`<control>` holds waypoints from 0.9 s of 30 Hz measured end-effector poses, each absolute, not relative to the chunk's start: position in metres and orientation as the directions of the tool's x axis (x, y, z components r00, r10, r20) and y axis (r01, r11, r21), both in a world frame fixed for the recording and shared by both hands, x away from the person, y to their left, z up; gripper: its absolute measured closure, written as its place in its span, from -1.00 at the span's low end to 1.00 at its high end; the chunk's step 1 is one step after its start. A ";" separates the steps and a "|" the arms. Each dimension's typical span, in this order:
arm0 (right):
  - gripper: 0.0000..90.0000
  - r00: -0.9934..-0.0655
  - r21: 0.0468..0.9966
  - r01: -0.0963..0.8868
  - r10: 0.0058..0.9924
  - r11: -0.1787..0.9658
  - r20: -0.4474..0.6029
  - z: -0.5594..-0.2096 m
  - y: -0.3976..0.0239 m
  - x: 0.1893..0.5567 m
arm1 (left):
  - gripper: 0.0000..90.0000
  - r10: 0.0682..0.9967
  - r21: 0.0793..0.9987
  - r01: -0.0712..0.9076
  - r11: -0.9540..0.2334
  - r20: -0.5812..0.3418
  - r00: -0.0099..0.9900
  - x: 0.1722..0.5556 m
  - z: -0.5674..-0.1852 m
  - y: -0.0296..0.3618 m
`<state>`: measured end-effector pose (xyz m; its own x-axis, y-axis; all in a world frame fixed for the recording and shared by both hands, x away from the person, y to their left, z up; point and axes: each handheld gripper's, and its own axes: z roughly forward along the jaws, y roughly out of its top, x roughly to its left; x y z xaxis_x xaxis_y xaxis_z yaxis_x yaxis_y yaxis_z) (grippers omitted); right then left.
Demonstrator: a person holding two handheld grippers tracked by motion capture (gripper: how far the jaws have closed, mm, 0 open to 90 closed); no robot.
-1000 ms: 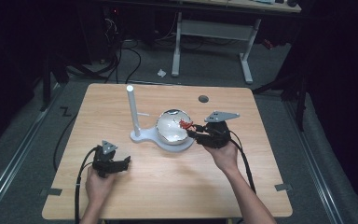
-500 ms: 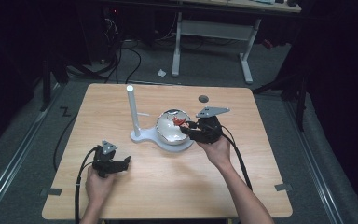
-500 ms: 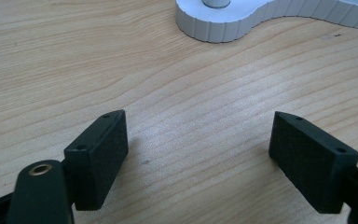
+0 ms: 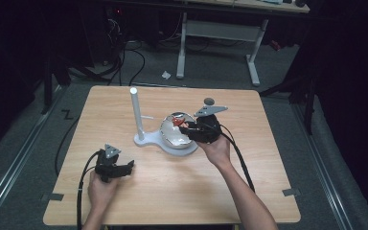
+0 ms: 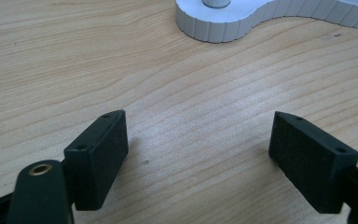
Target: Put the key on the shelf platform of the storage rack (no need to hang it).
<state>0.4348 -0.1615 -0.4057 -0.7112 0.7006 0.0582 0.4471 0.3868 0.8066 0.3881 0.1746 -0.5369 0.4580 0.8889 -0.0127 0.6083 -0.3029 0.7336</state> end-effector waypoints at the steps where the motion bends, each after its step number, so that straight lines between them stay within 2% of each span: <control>1: 0.47 -0.711 0.807 0.447 0.701 0.387 0.058 -0.406 -0.161 0.435 | -0.55 0.889 0.734 0.608 -0.303 -0.012 0.458 0.388 -0.537 0.175; 27: 0.47 -0.696 0.768 0.497 0.714 0.403 0.075 -0.427 -0.143 0.456 | -0.55 0.889 0.734 0.608 -0.303 -0.012 0.458 0.388 -0.537 0.175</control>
